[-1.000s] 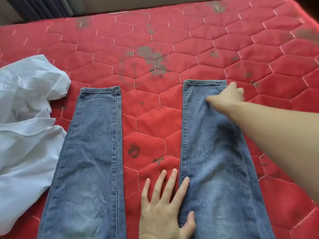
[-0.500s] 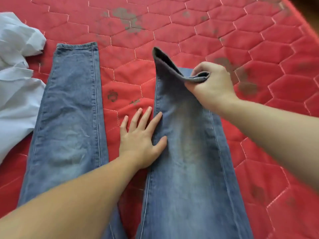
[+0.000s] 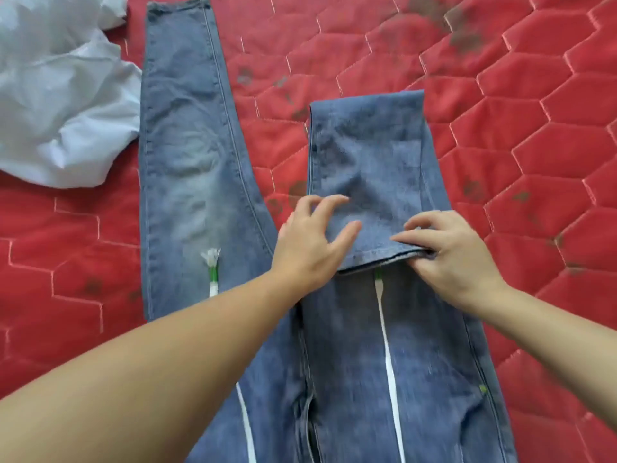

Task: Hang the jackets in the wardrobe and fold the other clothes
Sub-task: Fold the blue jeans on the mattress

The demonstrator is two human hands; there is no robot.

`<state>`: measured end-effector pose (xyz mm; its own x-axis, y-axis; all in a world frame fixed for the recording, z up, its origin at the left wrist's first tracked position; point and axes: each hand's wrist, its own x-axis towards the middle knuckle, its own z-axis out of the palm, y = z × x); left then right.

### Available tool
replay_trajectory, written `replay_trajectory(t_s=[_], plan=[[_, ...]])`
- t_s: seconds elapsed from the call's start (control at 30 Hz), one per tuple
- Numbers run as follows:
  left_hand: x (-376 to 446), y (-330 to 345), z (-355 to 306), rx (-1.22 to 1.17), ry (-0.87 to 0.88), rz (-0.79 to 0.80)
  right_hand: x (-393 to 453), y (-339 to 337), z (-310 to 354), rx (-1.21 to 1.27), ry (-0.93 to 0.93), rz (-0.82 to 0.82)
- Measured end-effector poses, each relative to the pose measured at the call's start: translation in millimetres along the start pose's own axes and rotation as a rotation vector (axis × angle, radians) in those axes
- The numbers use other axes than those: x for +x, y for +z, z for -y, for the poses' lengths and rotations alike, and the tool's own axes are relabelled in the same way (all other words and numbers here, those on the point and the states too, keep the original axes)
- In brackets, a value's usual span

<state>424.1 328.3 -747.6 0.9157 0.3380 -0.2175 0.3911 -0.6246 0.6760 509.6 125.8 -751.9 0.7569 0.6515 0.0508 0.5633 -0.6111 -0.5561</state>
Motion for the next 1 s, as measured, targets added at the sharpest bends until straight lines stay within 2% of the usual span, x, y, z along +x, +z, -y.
replay_trajectory(t_s=[0.1, 0.17, 0.33, 0.43, 0.57, 0.7, 0.8, 0.83, 0.9, 0.97, 1.0], plan=[[-26.0, -2.2, -1.6, 0.375, 0.223, 0.116, -25.9, -8.3, 3.4, 0.026, 0.041, 0.009], [-40.9, -3.3, -0.2, 0.461, 0.293, 0.199, -43.2, -12.1, 6.6, 0.028, 0.053, 0.023], [-70.3, 12.1, 0.5, 0.551, 0.457, 0.219, -78.8, -17.4, 11.5, -0.053, 0.009, 0.069], [-90.7, 23.4, -2.0, 0.556, 0.49, 0.159, -95.7, -17.3, 10.7, -0.177, -0.022, 0.159], [-120.9, 32.9, 7.1, 0.603, 0.605, 0.178, -123.7, -19.3, 16.0, -0.329, -0.096, 0.292], [-140.9, 35.6, 4.3, 0.63, 0.609, 0.419, -146.3, -14.0, 25.3, -0.447, -0.146, 0.504], [-139.9, 30.9, -2.6, 0.639, 0.57, 0.525, -140.5, -11.0, 36.0, -0.409, -0.127, 0.465], [-135.9, 25.6, -3.9, 0.607, 0.58, 0.497, -131.4, -8.2, 39.3, -0.371, -0.138, 0.4], [-118.7, 15.2, 6.1, 0.518, 0.576, 0.277, -103.8, 2.4, 47.5, -0.328, -0.151, 0.292], [-94.7, -1.7, 24.9, 0.477, 0.409, 0.048, -69.0, 17.4, 59.5, -0.355, -0.154, 0.223], [-84.0, -14.9, 34.6, 0.49, 0.276, 0.002, -51.4, 26.3, 67.6, -0.362, -0.171, 0.201]])
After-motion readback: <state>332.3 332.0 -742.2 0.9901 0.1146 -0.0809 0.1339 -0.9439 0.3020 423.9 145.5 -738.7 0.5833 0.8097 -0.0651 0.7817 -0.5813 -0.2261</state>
